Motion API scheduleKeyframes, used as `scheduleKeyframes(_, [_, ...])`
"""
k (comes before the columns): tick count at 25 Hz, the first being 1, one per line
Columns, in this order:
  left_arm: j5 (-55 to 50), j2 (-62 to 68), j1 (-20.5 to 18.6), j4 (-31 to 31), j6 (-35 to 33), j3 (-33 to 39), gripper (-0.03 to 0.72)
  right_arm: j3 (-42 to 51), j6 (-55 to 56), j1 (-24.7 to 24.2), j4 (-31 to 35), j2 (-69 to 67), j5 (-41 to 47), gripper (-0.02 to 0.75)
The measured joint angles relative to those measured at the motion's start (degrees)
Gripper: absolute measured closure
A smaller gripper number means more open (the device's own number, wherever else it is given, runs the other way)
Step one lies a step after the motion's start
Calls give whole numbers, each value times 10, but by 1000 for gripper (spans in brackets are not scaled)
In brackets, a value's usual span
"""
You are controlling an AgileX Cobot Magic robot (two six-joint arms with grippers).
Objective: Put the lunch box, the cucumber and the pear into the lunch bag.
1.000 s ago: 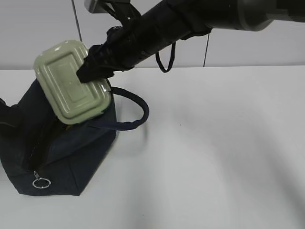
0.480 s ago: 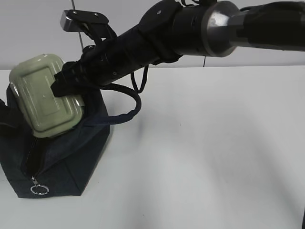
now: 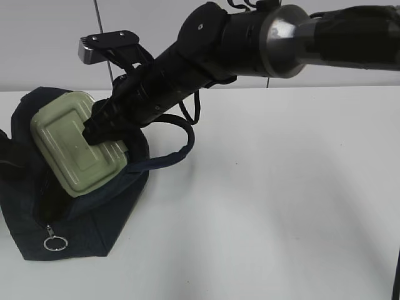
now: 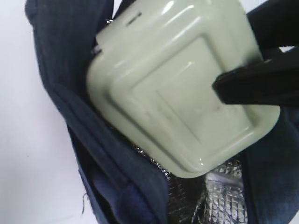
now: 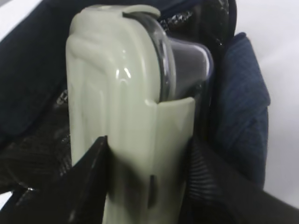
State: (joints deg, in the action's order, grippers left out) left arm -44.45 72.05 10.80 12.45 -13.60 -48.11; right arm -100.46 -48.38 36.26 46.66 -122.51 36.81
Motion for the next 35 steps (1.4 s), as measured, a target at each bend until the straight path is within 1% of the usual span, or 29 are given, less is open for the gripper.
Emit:
scheduleKeyframes(3, [1,0,0,1,0,0,705,0,5,0,-8,0,12,384])
scheduleKeyframes(5, [2,0,0,2,0,0,705,0,8,0,-9,0,22,358])
scheduleKeyframes(7, [2,0,0,2,0,0,705,0,8,0,0,0,29,301])
scheduleKeyframes(10, [3,0,0,2,0,0,705,-2,8,0,16,0,45,189])
scheduleKeyframes(12, [3,0,0,3,0,0,705,-11,8,0,16,0,57,165])
scheduleKeyframes(14, [3,0,0,3,0,0,705,-22,14,-2,7,5,75,164])
scheduleKeyframes(16, [3,0,0,3,0,0,705,-35,43,-6,-19,18,82,164])
scheduleKeyframes(20, [5,0,0,2,0,0,705,-55,133,-13,-113,51,94,166])
scheduleKeyframes(22, [5,0,0,2,0,0,705,-59,168,-14,-143,55,106,174])
scheduleKeyframes(24, [5,0,0,2,0,0,705,-59,191,-14,-158,51,125,184])
scheduleKeyframes(28, [5,0,0,2,0,0,705,-59,212,-14,-166,25,155,212])
scheduleKeyframes(35, [5,0,0,2,0,0,705,-59,228,-14,-172,-18,156,235])
